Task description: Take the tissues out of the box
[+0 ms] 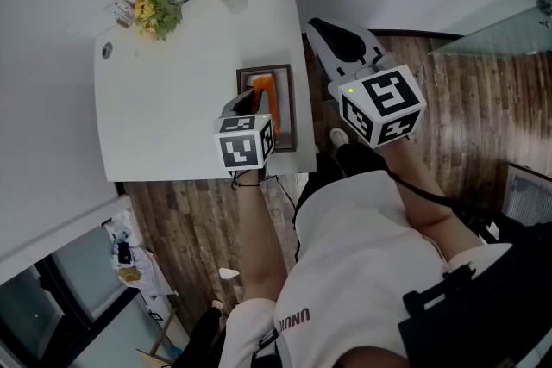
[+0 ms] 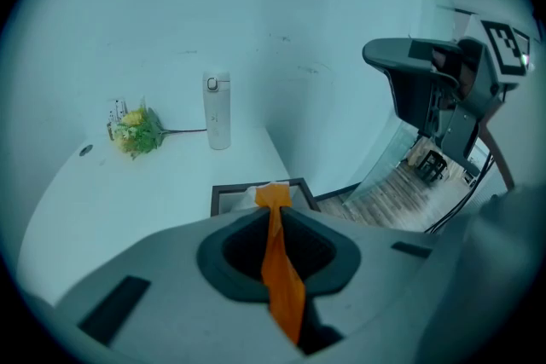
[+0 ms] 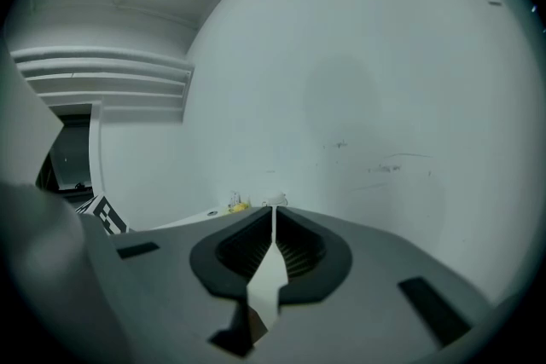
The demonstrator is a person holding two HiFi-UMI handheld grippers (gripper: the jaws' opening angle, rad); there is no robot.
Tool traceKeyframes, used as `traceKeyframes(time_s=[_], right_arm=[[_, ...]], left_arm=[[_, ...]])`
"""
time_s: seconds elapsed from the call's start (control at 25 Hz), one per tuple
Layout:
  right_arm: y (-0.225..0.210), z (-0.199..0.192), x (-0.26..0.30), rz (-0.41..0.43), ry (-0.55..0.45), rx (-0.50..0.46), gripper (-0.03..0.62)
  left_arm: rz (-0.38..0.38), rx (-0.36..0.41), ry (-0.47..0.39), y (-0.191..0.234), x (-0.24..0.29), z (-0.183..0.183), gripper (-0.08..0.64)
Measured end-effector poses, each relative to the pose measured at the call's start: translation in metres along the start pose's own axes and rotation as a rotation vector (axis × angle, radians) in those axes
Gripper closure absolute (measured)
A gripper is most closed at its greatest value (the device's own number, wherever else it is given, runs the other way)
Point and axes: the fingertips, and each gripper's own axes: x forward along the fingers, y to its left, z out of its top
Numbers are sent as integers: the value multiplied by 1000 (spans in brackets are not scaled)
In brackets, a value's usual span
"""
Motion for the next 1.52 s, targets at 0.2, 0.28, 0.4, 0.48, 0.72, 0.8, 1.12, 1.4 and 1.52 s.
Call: traceKeyframes(time_s=[0.2, 0.28, 0.4, 0.48, 0.72, 0.8, 1.12, 1.4, 1.52], right_arm=[[2, 0, -2, 7, 1, -5, 566], [3, 0, -3, 10, 1, -7, 567], [4, 0, -5, 12, 0, -8, 567], [5, 0, -4, 15, 1, -8, 566], [9, -1, -3, 24, 4, -3, 567], [10, -1, -3, 25, 3, -3, 568], [12, -1, -4, 23, 2, -1, 567], [17, 0, -6, 31, -1, 0, 567], [19, -2, -6, 37, 1, 3, 568]], left_arm=[[5, -4, -15, 0, -6, 2, 515], [9, -8, -25, 0, -8, 2, 515], [13, -15, -41, -1, -13, 4, 517], [15, -16, -52, -1, -16, 7, 517], [19, -20, -90, 0, -25, 12, 517], [20, -25, -100, 1, -27, 13, 517], [20, -38, -138, 2, -37, 19, 517], [23, -48, -185, 0, -47, 26, 517], [22, -48, -198, 0, -52, 29, 517]])
